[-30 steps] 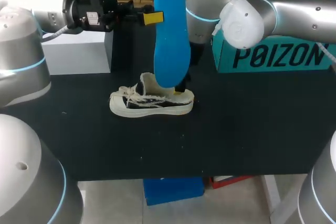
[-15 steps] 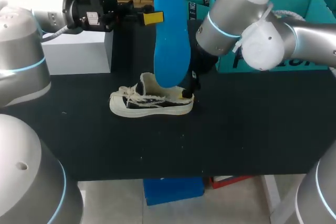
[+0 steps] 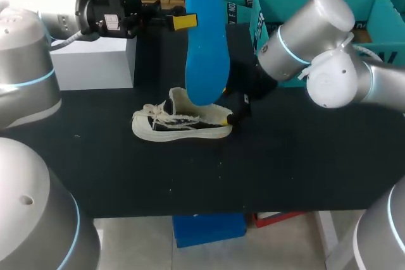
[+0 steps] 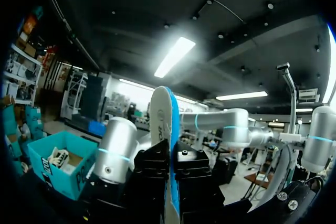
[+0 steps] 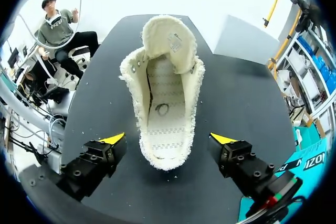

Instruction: Take the shoe out of the shoebox, open the shoe tongue, remove and reinsert the insole, then place the shoe into the shoebox

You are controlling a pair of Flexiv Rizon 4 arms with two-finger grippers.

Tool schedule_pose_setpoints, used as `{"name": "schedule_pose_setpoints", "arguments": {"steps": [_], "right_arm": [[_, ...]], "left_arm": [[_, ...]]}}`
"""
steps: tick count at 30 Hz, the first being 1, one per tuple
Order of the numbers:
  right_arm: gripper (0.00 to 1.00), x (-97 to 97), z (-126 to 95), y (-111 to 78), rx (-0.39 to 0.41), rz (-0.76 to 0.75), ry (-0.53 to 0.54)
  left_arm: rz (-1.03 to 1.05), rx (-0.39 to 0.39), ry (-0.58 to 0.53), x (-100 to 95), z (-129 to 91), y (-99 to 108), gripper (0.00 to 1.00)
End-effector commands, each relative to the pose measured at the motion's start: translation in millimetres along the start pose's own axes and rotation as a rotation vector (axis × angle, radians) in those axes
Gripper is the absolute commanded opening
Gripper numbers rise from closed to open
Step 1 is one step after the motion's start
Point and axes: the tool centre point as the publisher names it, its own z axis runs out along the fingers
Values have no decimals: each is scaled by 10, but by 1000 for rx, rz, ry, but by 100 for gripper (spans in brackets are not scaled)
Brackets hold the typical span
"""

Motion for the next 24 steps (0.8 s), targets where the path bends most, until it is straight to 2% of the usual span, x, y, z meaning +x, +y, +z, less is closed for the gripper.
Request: {"name": "schedule_pose_setpoints", "arguments": {"steps": [1, 7, 24], "right_arm": [[100, 33, 63, -85, -118, 5, -13], [100, 31, 128, -158, -172, 12, -30], [100, -6, 332, -271, -240, 4, -30]], "left_arm": [[2, 1, -5, 9, 13, 10, 0], [2, 1, -5, 9, 13, 10, 0], [2, 1, -5, 9, 13, 10, 0]]}}
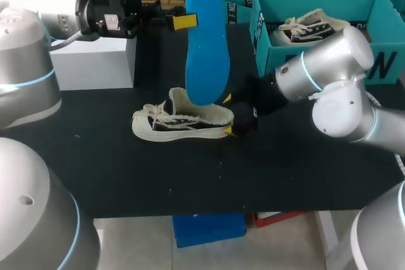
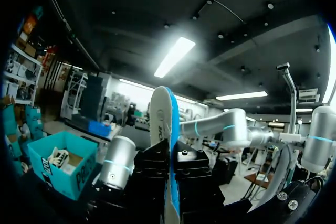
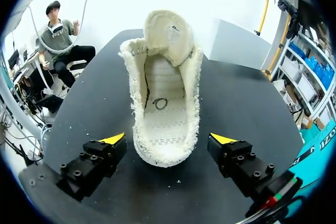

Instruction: Take the shoe out of the shoebox, open the shoe tongue, remove and reinsert the insole, then place the shoe into the shoebox

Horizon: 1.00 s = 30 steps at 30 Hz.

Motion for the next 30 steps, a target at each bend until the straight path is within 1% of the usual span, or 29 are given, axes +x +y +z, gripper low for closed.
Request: {"name": "schedule_pose_setpoints", "arguments": {"steps": [1, 4, 10, 21, 23, 28, 30], "right_arm": [[100, -5, 62, -56, -43, -1, 2], [100, 3, 94, -85, -61, 2, 2], [100, 16, 149, -144, -70, 9, 11], [100, 3, 141, -161, -69, 8, 16], [100, -8, 115, -147, -58, 5, 20], [100, -58, -23, -82, -3, 1, 43], [100, -92, -96, -64, 39, 9, 61]], "left_arm": [[2, 1, -5, 9, 12, 10, 0], [2, 1, -5, 9, 12, 10, 0], [2, 1, -5, 9, 12, 10, 0], [2, 1, -5, 9, 12, 10, 0], [2, 1, -5, 9, 12, 10, 0], [2, 1, -5, 9, 12, 10, 0], [2, 1, -5, 9, 12, 10, 0]]}}
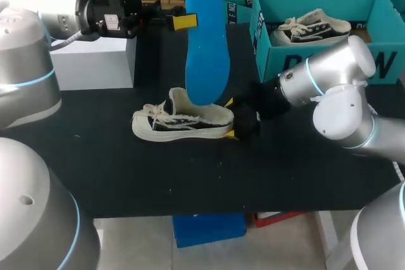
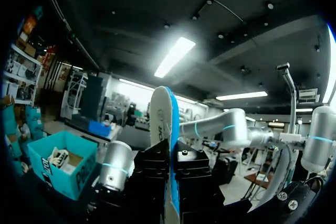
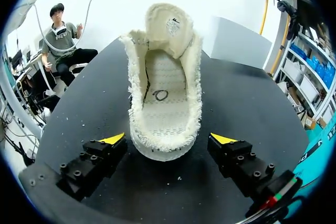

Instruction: Take the shoe out of the shoebox, open the shoe tongue, remove and reinsert the insole, then place the shoe into the shoebox

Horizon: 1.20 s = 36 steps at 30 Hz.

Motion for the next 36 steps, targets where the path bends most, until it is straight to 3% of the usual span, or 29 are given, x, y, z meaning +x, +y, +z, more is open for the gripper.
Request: {"name": "schedule_pose_setpoints", "arguments": {"steps": [1, 14, 28, 36], "right_arm": [[100, -82, -184, 103, 92, 15, 39], [100, -346, -416, 420, 458, 4, 171], [100, -491, -256, 687, 697, -10, 236], [100, -482, -78, 808, 753, 2, 217]], "left_arm": [[2, 1, -5, 9, 12, 10, 0], [2, 1, -5, 9, 12, 10, 0], [2, 1, -5, 9, 12, 10, 0], [2, 1, -5, 9, 12, 10, 0]]}}
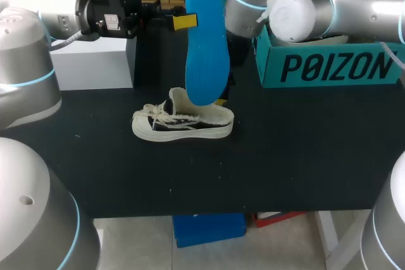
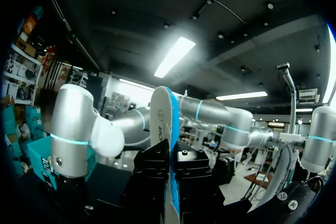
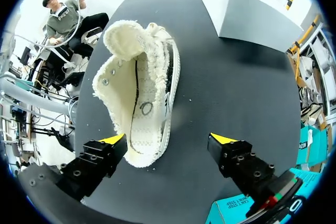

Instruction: Take the shoe out of the shoebox, open the shoe tongue, remove and reinsert the insole, then place the shoe into the shoebox

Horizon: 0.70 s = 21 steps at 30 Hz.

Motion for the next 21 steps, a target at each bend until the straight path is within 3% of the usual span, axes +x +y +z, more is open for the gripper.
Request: {"name": "schedule_pose_setpoints", "arguments": {"steps": [1, 7, 18, 21], "right_arm": [[98, -33, 82, 141, 203, 7, 8], [92, 15, 157, 262, 206, 29, 2], [94, 34, 344, 426, 177, 34, -1], [90, 16, 388, 454, 162, 31, -4]], "left_arm": [[2, 1, -5, 9, 13, 10, 0], [2, 1, -5, 9, 13, 10, 0], [2, 1, -5, 9, 13, 10, 0], [2, 1, -5, 9, 13, 10, 0]]}}
